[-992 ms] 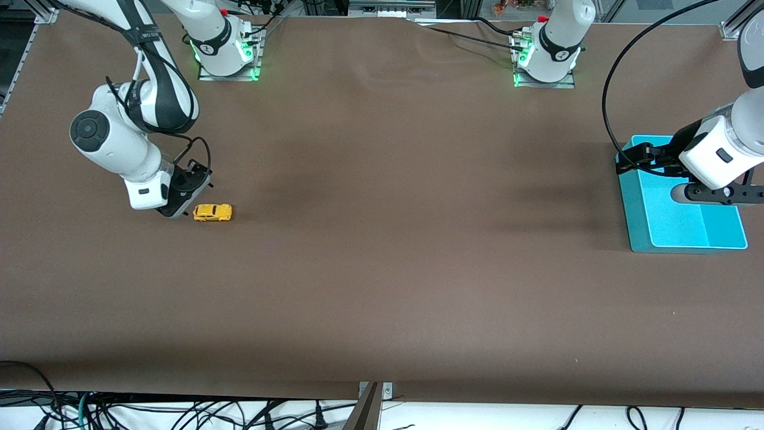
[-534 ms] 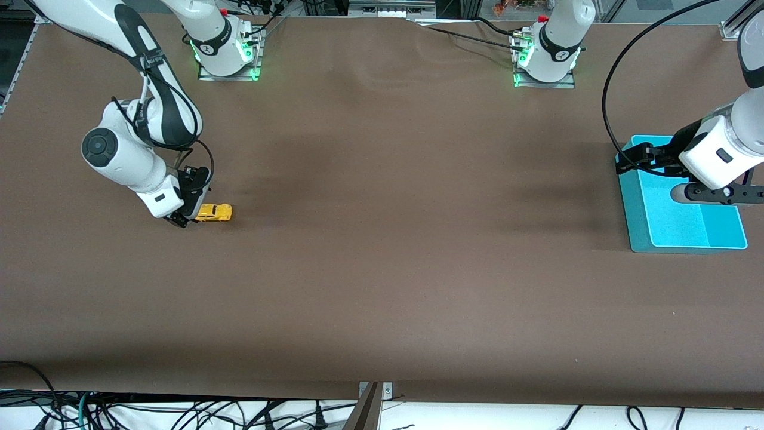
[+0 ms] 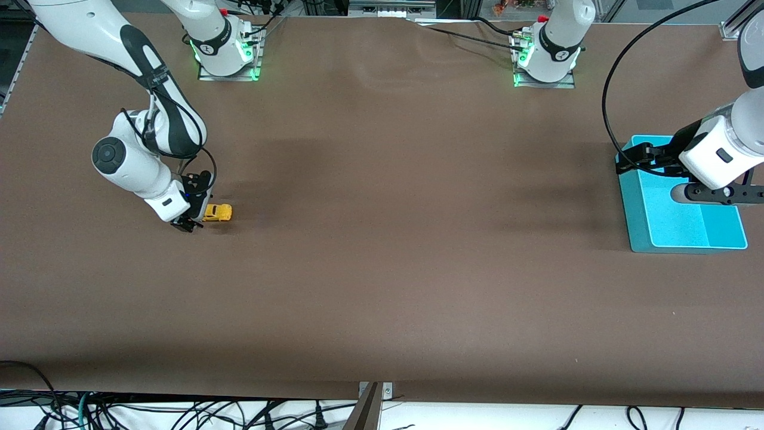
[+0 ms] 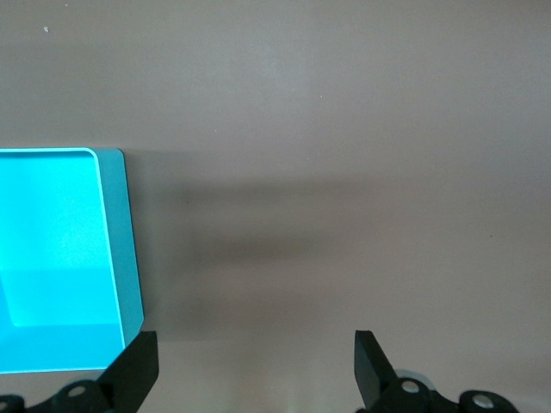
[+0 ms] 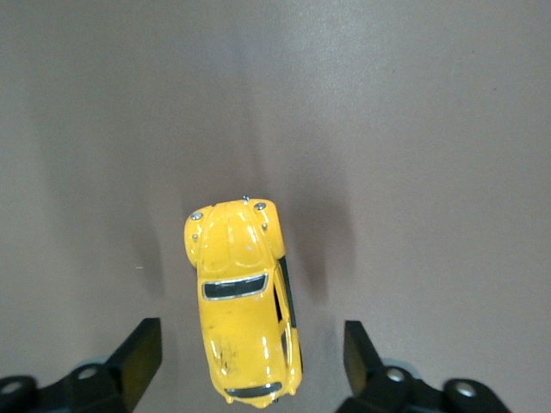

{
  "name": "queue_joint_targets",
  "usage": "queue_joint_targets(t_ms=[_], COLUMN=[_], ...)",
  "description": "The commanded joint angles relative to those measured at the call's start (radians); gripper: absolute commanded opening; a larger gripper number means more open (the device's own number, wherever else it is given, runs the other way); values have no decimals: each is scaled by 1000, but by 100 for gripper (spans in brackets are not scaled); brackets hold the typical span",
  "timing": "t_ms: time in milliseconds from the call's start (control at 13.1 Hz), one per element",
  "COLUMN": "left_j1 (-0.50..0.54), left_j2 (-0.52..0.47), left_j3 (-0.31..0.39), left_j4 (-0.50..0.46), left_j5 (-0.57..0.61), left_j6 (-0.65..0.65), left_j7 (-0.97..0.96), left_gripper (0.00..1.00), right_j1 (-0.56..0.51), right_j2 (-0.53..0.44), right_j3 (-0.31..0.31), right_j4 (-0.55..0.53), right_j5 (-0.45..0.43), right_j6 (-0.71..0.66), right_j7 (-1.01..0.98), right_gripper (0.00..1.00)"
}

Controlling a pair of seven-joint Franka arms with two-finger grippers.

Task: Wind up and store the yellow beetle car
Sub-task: 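Close the right gripper on the yellow car's body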

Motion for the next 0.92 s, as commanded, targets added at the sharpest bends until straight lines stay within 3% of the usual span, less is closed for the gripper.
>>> queue_joint_targets(t_ms=[0,229,382,534,840], left_j1=[5,5,5,5,5], left_j2=[-1,-1,4,4,10], left_j3=[-5,-5,-5,-5,-4], left_j4=[8,8,8,8,8], left_j5=[18,18,16,16,15], left_j6=[-6,-5,-6,-6,-6], left_j7=[8,8,6,6,8], left_gripper=[100,100,100,100,100], right_j1=[-9,-7,-7,-7,-9], right_j2=[-7,-8,-17,-30,4], right_j3=[12,21,58,91,96], right_j4=[-13,-13,-13,-10,-12], right_j5=[10,9,6,6,9], right_j6=[22,19,12,11,20], right_j7=[-23,-23,-34,-44,-61], right_gripper=[54,29,20,20,20])
